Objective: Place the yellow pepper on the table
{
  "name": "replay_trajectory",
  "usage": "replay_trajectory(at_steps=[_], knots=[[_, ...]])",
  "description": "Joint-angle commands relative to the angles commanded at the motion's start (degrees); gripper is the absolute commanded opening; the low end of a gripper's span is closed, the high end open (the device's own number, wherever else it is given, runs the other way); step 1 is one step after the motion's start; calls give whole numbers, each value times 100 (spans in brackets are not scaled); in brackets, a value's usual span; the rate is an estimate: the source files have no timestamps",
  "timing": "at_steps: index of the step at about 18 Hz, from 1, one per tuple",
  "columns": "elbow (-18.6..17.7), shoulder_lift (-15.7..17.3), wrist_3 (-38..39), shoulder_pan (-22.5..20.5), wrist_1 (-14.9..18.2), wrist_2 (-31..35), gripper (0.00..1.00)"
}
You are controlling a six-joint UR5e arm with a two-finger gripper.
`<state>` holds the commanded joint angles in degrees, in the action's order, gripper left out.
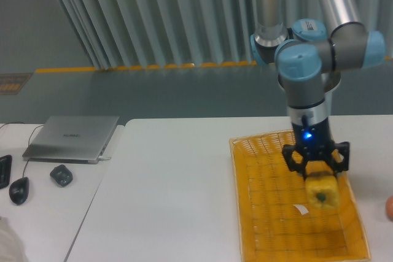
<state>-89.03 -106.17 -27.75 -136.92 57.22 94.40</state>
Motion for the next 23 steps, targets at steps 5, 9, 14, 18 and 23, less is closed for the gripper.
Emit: replay_trajectory(at_steps=[5,9,14,18,23], knots=[[-53,-9,-932,-668,-17,-52,44],[-114,-26,-1820,-1248,-17,-316,44],[-185,-236,-2805,-1855,-79,-378,44],[17,-641,-2824,-1970,-210,-378,44],[149,-782,-2762,-1979,-255,-378,44]])
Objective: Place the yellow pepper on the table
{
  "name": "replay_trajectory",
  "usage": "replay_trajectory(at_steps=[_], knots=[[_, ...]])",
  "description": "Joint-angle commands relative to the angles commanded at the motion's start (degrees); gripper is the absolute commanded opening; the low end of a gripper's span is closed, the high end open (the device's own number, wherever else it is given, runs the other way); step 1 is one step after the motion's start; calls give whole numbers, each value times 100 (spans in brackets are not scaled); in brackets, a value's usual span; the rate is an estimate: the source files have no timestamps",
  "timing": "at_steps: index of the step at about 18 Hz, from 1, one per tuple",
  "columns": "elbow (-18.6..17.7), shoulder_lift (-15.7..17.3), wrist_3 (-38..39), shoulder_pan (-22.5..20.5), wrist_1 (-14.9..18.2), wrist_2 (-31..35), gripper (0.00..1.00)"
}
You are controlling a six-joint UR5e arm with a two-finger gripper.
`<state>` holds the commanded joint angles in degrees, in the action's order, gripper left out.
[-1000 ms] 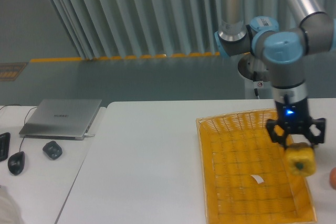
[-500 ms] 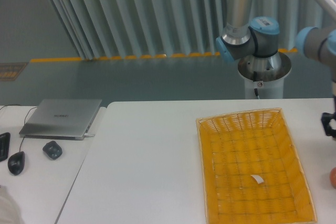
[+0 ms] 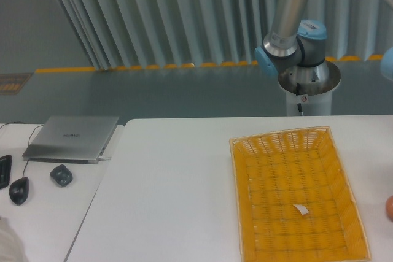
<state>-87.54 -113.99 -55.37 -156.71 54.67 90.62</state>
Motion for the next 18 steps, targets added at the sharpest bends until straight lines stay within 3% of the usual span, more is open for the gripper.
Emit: replay_trajectory(at_steps=[8,18], knots=[[-26,263,-113,-17,70,-44,44],[-237,422,-2669,-1194,193,-544,44]])
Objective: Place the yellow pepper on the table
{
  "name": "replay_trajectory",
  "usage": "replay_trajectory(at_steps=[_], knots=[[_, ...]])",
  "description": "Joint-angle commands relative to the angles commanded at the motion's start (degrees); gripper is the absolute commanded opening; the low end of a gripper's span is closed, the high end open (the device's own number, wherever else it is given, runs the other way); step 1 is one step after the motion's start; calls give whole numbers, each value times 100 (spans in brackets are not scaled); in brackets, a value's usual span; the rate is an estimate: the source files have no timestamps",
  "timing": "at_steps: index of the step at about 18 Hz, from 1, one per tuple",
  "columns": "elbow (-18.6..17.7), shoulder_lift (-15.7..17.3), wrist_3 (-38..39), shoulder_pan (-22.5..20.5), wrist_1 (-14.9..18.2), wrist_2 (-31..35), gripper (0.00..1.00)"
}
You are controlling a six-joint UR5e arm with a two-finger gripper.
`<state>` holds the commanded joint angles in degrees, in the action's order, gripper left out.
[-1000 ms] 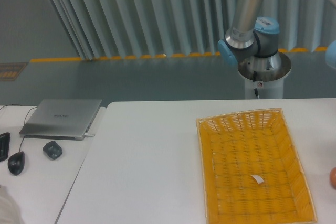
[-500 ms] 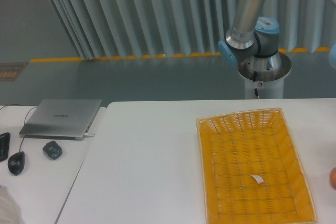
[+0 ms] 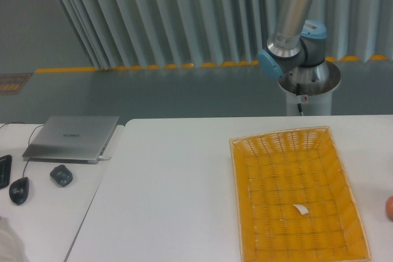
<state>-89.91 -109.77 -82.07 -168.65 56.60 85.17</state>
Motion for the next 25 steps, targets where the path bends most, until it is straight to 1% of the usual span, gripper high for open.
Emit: replay_trajectory(at_steps=[3,5,9,10,11,13,14,18,19,20,22,25], knots=[[0,-53,-484,-317,0,-255,44],[9,-140,-704,-422,-9,-273,45],[9,-263,-898,-441,-35,-264,46],[9,-333,-942,-484,-53,-264,49],[9,-369,-943,-502,-61,-264,58],[0,-422,-943,-493,-70,-264,60],[-17,-448,-943,-493,-79,-264,68],[-26,-492,-1013,-467,-88,-265,68],[-26,-501,-1013,-458,-88,-264,71],[-26,-501,-1013,-458,-88,-264,79],[-26,-492,-1022,-449,-88,-264,100],[-149,-387,-1161,-345,-79,-256,100]])
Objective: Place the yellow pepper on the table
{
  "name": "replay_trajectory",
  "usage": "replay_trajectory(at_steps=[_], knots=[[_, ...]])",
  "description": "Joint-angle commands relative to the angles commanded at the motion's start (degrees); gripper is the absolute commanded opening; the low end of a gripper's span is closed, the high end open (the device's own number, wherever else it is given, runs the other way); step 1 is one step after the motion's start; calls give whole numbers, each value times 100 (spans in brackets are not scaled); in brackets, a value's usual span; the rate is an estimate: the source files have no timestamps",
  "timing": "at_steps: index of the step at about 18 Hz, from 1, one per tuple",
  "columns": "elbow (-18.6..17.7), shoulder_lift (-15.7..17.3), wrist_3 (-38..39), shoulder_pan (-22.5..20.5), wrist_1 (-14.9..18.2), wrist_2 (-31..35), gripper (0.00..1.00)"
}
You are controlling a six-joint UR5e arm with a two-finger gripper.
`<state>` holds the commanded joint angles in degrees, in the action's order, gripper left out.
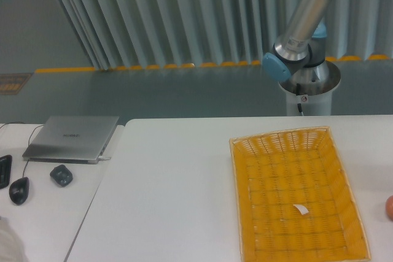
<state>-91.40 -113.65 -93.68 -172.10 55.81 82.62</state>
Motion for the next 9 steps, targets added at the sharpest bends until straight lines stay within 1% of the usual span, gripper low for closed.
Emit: replay_trajectory(at_steps=[1,3,5,6,7,8,9], knots=[[-35,70,-175,1,9,9,100],[-71,158,-273,88,26,26,100],[-88,351,-274,167,70,26,100],[-114,491,-265,298,244,35,100],[-97,649,-265,413,620,44,100],[-80,773,-265,483,850,44,100],[-79,843,-282,571,1009,35,100]])
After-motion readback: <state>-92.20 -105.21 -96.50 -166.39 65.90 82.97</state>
